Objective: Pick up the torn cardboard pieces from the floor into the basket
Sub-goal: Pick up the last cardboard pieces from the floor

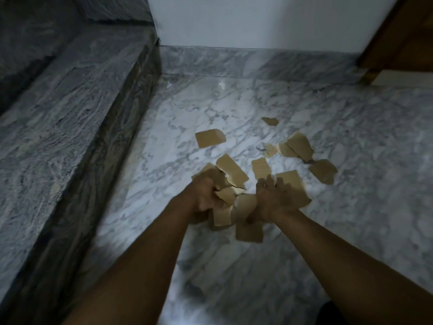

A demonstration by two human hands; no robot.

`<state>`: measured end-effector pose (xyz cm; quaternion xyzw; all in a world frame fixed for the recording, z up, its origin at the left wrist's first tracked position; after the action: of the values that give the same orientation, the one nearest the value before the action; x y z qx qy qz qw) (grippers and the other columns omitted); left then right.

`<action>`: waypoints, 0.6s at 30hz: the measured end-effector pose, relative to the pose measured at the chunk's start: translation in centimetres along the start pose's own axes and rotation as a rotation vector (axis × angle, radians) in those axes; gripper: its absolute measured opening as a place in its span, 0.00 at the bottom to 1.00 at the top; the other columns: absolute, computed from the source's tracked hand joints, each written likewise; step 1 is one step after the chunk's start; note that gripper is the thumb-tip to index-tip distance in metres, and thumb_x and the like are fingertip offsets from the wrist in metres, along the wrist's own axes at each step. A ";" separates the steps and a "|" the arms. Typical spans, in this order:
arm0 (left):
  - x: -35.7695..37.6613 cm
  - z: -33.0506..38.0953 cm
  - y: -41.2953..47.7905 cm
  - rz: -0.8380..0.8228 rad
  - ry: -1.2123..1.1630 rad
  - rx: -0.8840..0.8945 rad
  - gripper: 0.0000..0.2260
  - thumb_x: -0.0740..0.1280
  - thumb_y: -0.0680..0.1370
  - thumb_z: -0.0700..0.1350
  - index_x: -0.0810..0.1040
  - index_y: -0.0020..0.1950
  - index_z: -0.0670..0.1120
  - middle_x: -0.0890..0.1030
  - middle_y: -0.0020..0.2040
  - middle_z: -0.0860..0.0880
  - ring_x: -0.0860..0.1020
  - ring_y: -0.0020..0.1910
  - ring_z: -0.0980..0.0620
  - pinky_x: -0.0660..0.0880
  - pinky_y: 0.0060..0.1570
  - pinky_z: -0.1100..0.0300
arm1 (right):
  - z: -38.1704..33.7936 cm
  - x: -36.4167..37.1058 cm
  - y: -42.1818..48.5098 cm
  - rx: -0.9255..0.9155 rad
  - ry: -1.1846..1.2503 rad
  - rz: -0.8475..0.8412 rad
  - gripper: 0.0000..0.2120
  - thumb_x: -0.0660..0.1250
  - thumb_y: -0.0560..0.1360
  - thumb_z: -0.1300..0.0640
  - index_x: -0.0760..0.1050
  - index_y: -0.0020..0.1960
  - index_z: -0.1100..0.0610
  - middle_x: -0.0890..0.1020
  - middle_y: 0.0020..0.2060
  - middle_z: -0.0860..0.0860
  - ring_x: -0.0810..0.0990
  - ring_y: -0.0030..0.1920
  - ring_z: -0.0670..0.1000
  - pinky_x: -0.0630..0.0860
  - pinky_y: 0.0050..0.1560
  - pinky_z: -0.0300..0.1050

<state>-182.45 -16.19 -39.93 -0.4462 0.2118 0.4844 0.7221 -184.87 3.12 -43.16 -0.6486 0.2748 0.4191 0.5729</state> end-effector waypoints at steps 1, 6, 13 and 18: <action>1.2 0.2 0.5 -0.025 0.147 0.045 0.10 0.61 0.77 0.41 0.68 0.36 0.48 0.70 0.40 0.46 0.75 0.33 0.53 0.77 0.34 0.60 | 0.5 -0.2 -0.2 -0.006 0.036 -0.033 0.49 0.74 0.69 0.41 0.53 0.78 0.58 0.55 0.78 0.62 0.54 0.77 0.66 0.57 0.75 0.62; 2.8 1.0 1.3 0.075 0.032 -0.046 0.11 0.70 0.73 0.46 0.80 0.54 0.47 0.80 0.56 0.45 0.78 0.52 0.45 0.76 0.55 0.54 | 3.1 -1.7 -0.8 -0.083 0.328 -0.261 0.16 0.74 0.72 0.50 0.73 0.55 0.53 0.79 0.53 0.53 0.79 0.52 0.54 0.75 0.52 0.46; 3.0 1.7 2.2 0.099 -0.045 0.028 0.25 0.70 0.72 0.41 0.69 0.68 0.45 0.78 0.58 0.44 0.77 0.52 0.47 0.71 0.49 0.60 | 8.1 -6.1 1.0 0.137 0.227 -0.189 0.26 0.65 0.64 0.35 0.76 0.54 0.52 0.79 0.53 0.53 0.78 0.58 0.57 0.74 0.62 0.52; 0.5 1.2 2.3 0.113 -0.084 -0.038 0.23 0.75 0.72 0.50 0.76 0.65 0.47 0.79 0.62 0.47 0.77 0.61 0.47 0.69 0.55 0.63 | 9.9 -2.5 3.0 0.383 0.297 -0.150 0.59 0.67 0.59 0.27 0.50 0.80 0.54 0.54 0.79 0.55 0.58 0.76 0.62 0.65 0.70 0.60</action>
<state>-184.47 -14.64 -40.72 -0.4263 0.1968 0.5467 0.6933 -190.89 11.84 -42.53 -0.6013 0.3812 0.2159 0.6683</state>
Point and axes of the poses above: each hand's wrist, its own y-axis towards the middle knuckle, its own x-axis out of the palm, z = x × y, the point moved 3 cm from there along y, towards the middle knuckle
